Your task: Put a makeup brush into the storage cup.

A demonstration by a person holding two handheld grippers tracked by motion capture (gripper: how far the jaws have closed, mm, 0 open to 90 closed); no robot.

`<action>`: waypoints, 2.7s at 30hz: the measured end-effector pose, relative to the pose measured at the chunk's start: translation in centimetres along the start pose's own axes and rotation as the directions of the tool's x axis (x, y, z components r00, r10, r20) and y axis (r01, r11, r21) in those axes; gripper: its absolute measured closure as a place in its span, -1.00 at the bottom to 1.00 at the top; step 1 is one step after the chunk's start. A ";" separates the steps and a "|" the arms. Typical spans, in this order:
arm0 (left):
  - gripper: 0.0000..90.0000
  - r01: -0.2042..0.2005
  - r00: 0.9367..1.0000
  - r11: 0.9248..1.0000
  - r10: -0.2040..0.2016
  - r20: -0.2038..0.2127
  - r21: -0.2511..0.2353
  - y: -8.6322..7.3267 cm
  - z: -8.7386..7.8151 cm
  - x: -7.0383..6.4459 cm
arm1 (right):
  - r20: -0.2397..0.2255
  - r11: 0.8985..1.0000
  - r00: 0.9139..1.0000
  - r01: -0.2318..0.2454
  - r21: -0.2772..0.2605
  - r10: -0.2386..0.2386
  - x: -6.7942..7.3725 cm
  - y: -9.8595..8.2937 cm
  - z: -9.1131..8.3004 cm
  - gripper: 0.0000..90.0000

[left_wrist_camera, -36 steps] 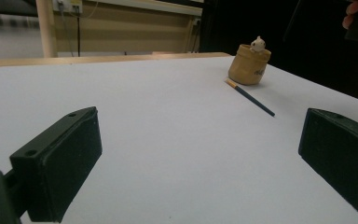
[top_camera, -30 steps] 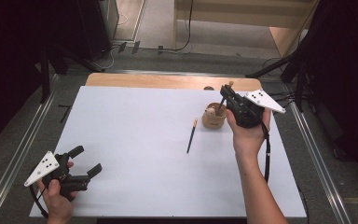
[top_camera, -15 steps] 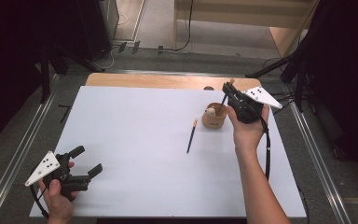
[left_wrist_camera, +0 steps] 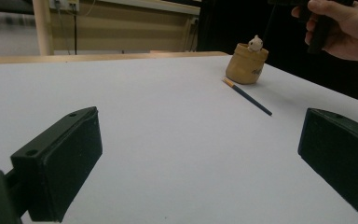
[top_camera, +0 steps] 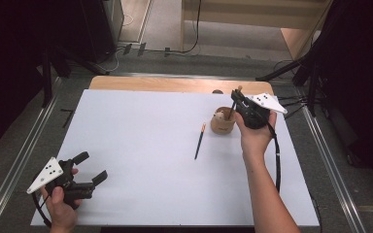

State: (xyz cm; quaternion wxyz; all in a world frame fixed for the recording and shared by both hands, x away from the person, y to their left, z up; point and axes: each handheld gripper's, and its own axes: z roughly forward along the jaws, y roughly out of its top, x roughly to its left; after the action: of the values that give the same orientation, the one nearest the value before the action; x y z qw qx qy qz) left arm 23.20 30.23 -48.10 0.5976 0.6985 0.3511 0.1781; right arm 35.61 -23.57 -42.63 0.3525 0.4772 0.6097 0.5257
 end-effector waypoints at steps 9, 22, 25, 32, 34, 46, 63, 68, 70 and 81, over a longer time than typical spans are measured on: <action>-1.00 -0.002 1.000 1.000 0.002 0.003 0.004 0.0 0.1 0.0 | 0.014 0.999 1.000 -0.023 0.041 0.023 -0.7 -1.9 0.3 0.88; -1.00 -0.003 1.000 1.000 0.003 0.007 0.006 0.0 0.1 -0.1 | 0.019 0.995 0.999 -0.044 0.089 0.043 -0.7 -3.6 0.6 0.86; -1.00 -0.003 1.000 1.000 0.003 0.007 0.005 0.0 0.1 -0.1 | 0.035 0.994 0.997 -0.064 0.090 0.061 -1.0 -4.0 0.5 0.56; -1.00 -0.003 1.000 1.000 0.003 0.005 0.005 0.0 0.2 -0.1 | 0.020 0.992 0.997 -0.081 0.099 0.079 -1.2 -3.5 -0.7 0.06; -1.00 -0.007 1.000 1.000 0.007 0.005 0.008 0.0 0.2 -0.2 | 0.014 0.994 0.997 -0.083 0.068 0.082 -1.0 -3.5 -1.3 -0.04; -1.00 -0.008 1.000 1.000 0.008 0.009 0.011 0.0 0.4 -0.3 | -0.002 0.995 0.996 -0.093 0.043 0.093 -1.6 -4.5 -5.6 -0.52; -1.00 -0.027 1.000 0.999 0.027 0.001 0.021 0.1 0.6 -0.6 | -0.017 0.995 1.000 -0.013 0.103 0.015 -2.4 -8.0 -10.9 -1.00; -1.00 -0.024 1.000 1.000 0.024 -0.002 0.020 0.1 0.6 -0.5 | -0.021 0.994 1.000 0.003 0.105 -0.001 -2.3 -8.5 -12.2 -1.00; -1.00 -0.026 1.000 0.999 0.026 -0.004 0.021 0.1 0.6 -0.5 | -0.022 0.995 1.000 0.011 0.103 -0.009 -2.2 -8.7 -12.6 -1.00; -1.00 -0.036 0.999 0.999 0.036 0.003 0.027 0.2 0.7 -0.6 | -0.048 0.998 0.999 0.007 0.069 -0.004 -2.4 -10.3 -16.2 -1.00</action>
State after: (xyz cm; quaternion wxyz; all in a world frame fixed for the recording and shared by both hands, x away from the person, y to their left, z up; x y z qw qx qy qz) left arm 23.31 29.25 -48.01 0.5852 0.7130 0.3401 0.1832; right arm 19.11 -30.72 -49.69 0.3225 0.4747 0.6370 0.5146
